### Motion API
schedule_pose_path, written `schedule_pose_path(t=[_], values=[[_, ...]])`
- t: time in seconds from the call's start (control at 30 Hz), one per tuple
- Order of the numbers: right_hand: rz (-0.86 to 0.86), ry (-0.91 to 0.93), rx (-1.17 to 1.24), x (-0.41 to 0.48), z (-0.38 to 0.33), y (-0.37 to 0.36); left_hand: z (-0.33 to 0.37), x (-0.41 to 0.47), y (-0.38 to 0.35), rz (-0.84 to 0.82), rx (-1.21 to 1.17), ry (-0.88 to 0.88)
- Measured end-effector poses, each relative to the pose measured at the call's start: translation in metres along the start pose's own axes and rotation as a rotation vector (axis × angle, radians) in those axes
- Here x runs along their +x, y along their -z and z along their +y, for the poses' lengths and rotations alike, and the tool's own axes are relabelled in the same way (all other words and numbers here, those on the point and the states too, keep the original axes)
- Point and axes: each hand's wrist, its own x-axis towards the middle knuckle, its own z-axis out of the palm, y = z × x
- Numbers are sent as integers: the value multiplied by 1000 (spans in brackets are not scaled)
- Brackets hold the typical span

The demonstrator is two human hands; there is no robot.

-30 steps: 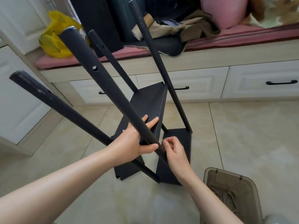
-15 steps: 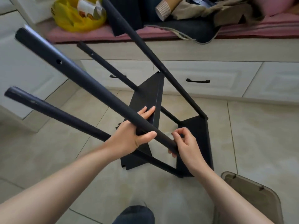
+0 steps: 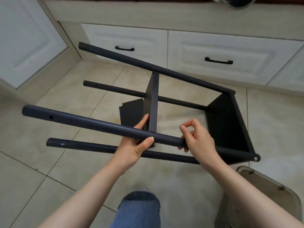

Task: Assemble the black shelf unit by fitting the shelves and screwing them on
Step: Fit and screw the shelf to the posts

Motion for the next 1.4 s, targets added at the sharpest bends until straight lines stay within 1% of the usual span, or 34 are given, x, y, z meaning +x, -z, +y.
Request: schedule_pose_path(t=[0.07, 0.2, 0.27, 0.43, 0.7, 0.87, 1.07, 1.17, 1.23, 1.3, 1.33, 1.4], values=[[-13, 10, -32, 0, 3, -5, -13, -1, 3, 5, -55, 5], [25, 41, -75, -3, 12, -12, -40, -8, -2, -1, -120, 27], [9, 49, -89, -4, 16, -15, -53, -11, -6, 13, -146, 39], [-9, 68, -140, -5, 25, -16, -74, -13, -15, 27, -155, 53], [52, 165, -216, -6, 39, -24, -91, -15, -21, 23, -178, 85], [47, 206, -233, -3, 43, -24, -84, -16, -18, 41, -153, 195], [43, 238, -269, -3, 51, -27, -73, -35, -21, 153, -138, 362], [30, 258, -266, -5, 54, -30, -67, -42, -18, 115, -147, 446], [24, 273, -272, -8, 55, -33, -62, -43, -17, 75, -81, 512], [27, 292, -280, -11, 56, -36, -57, -43, -17, 116, 78, 536], [27, 299, -282, -12, 56, -37, -54, -42, -16, 151, 231, 500], [22, 291, -286, -12, 56, -36, -50, -41, -12, 199, 640, 327]])
